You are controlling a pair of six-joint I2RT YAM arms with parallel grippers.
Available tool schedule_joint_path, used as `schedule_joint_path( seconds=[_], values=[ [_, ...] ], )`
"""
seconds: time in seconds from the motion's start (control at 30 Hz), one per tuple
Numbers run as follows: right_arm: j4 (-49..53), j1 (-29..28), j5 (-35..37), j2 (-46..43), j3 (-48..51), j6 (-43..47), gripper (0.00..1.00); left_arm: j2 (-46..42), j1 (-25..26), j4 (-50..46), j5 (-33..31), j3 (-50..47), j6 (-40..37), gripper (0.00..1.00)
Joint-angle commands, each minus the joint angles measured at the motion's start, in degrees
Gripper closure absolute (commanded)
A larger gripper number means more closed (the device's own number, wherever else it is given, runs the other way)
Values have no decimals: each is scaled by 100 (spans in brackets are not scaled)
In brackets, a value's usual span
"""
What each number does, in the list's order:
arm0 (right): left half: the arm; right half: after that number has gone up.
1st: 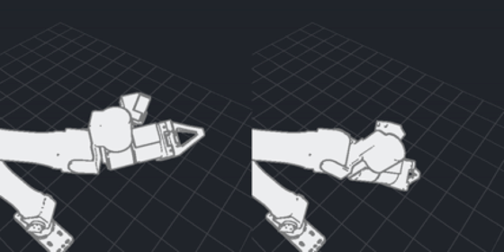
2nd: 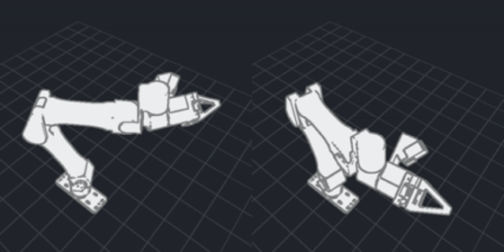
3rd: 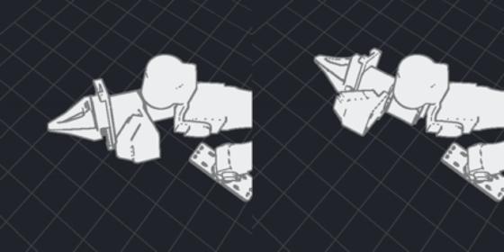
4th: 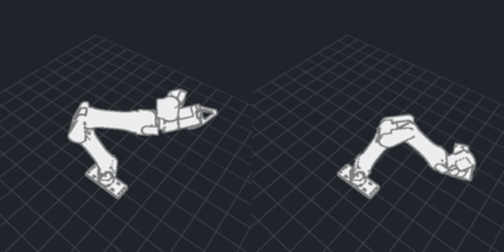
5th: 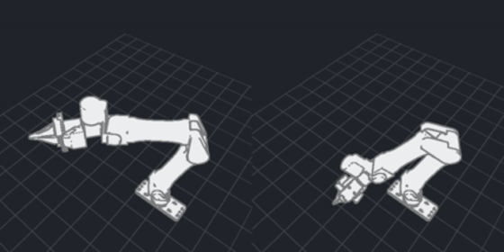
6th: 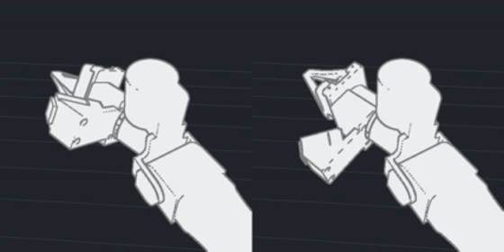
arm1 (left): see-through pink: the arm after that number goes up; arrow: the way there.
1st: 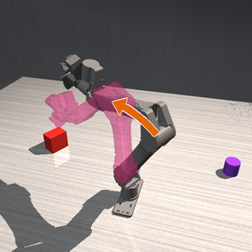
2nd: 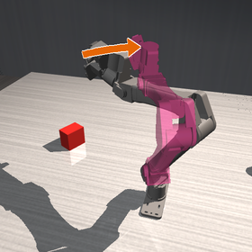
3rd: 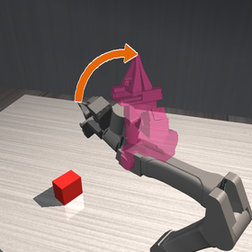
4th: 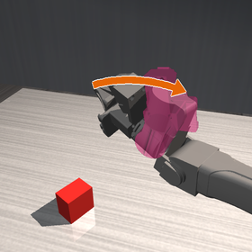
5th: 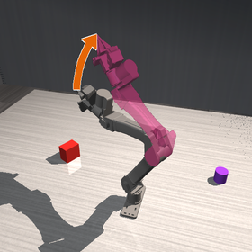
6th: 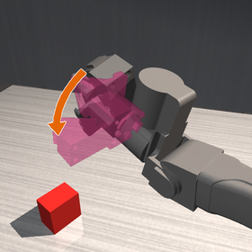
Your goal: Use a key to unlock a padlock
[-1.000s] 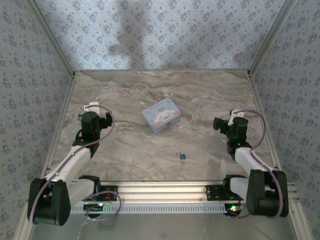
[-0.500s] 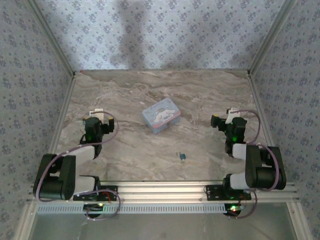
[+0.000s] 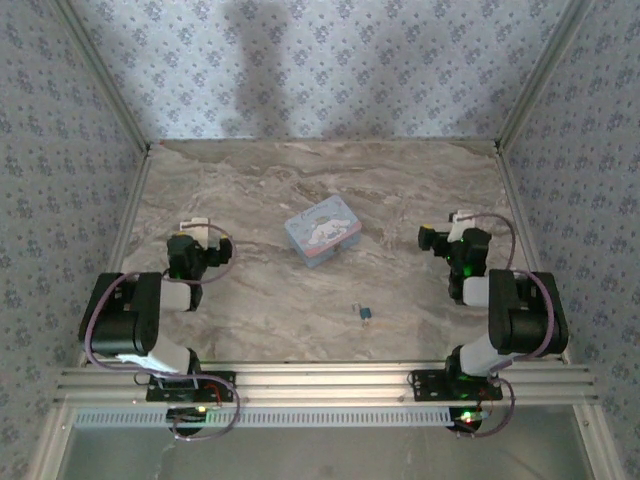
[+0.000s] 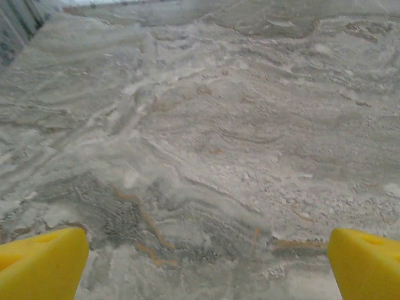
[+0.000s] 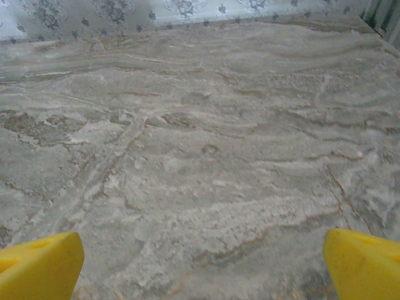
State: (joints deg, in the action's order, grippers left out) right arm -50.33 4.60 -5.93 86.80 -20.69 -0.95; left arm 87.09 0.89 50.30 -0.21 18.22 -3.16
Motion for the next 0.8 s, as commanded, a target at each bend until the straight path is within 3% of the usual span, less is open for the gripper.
schedule_joint_path(
  seconds=[0.0, 0.1, 0.77],
  values=[
    [313, -66, 258, 71, -137, 165, 0, 10, -128, -102, 334, 357, 130, 2],
    [322, -118, 351, 66, -142, 196, 0, 70, -339, -447, 265, 574, 440, 2],
    [339, -189, 473, 67, -155, 230, 0, 72, -335, -425, 233, 569, 436, 2]
  ],
)
